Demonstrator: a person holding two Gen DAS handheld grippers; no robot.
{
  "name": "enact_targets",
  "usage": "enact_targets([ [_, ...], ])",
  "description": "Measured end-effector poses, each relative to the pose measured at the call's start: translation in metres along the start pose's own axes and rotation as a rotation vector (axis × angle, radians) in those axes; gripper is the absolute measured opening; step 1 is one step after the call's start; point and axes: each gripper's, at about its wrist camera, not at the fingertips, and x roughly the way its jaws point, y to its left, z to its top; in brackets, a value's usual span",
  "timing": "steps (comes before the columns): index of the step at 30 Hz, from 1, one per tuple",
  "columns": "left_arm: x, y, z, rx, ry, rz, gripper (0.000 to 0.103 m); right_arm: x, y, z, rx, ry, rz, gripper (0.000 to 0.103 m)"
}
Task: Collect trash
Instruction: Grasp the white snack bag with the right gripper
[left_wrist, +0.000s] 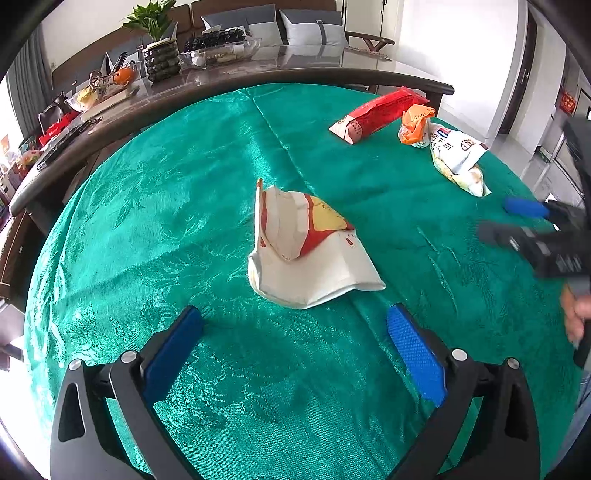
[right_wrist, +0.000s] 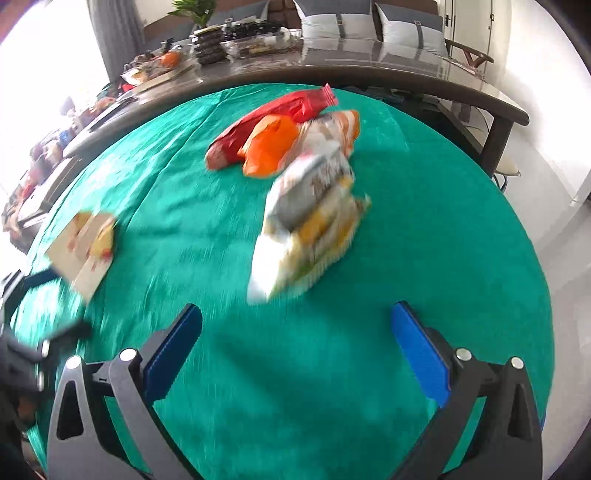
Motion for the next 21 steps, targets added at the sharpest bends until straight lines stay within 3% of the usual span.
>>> enact_targets([
  [5, 0.0, 0.0, 0.0, 0.0, 0.0, -0.001, 0.099, 0.019, -0.005, 0.027, 0.024, -0.028, -0.05, 0.096],
  [6, 0.0, 0.0, 0.0, 0.0, 0.0, -0.001, 0.099, 0.016, -0.006, 0.027, 0.013, -0.052, -0.077, 0.079],
  [7, 0.0, 0.0, 0.0, 0.0, 0.0, -0.001, 0.099, 0.012, -0.008, 0.027, 0.002, -0.068, -0.049, 0.056],
  [10, 0.0, 0.0, 0.0, 0.0, 0.0, -0.001, 0.099, 0.0, -0.004, 0.011, -0.077, -0.064, -0.023, 0.048],
  [15, 0.0, 0.0, 0.0, 0.0, 0.0, -0.001, 0.099, -0.036, 0.027, -0.047, -0.283, -0.033, 0.143, 0.047],
  [17, 0.0, 0.0, 0.0, 0.0, 0.0, -0.001, 0.099, -0.044, 0.032, -0.062, -0.319, -0.047, 0.135, 0.048],
  [21, 0.0, 0.0, 0.0, 0.0, 0.0, -0.001, 0.099, -0.04, 0.022, -0.063, -0.247, -0.049, 0.09, 0.079],
])
